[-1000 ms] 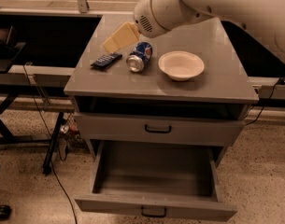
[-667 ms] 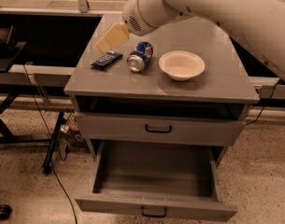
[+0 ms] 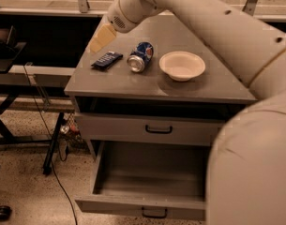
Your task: Place rxbar blueberry into middle drawer
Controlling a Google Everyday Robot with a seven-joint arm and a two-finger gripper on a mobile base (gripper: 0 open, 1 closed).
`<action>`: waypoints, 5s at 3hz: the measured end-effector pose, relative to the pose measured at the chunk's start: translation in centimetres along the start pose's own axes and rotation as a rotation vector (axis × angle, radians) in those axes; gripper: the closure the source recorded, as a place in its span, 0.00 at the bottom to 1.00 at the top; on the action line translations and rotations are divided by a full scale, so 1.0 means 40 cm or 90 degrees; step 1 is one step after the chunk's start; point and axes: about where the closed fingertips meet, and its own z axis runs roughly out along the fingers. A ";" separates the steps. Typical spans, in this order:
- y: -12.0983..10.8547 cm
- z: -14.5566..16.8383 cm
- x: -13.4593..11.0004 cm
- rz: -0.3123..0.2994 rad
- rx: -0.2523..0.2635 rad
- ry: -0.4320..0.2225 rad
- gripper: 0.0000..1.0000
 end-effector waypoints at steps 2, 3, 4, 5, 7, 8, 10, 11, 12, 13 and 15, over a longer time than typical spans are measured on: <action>-0.012 0.123 0.098 0.065 -0.054 0.070 0.00; 0.011 0.154 0.109 0.100 -0.066 0.060 0.00; 0.044 0.186 0.071 0.115 -0.071 0.034 0.00; 0.067 0.230 0.052 0.123 -0.074 0.035 0.00; 0.052 0.286 0.076 0.152 -0.050 0.054 0.00; 0.034 0.292 0.107 0.170 -0.040 0.061 0.00; 0.028 0.292 0.137 0.178 -0.036 0.074 0.00; 0.023 0.289 0.159 0.182 -0.033 0.089 0.26; 0.019 0.286 0.172 0.186 -0.031 0.097 0.49; 0.016 0.281 0.181 0.189 -0.032 0.104 0.72; 0.040 0.222 0.138 0.177 -0.038 0.077 1.00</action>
Offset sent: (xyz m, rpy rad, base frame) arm 0.0364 -0.0032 -0.0843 -0.0339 0.2504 -0.0742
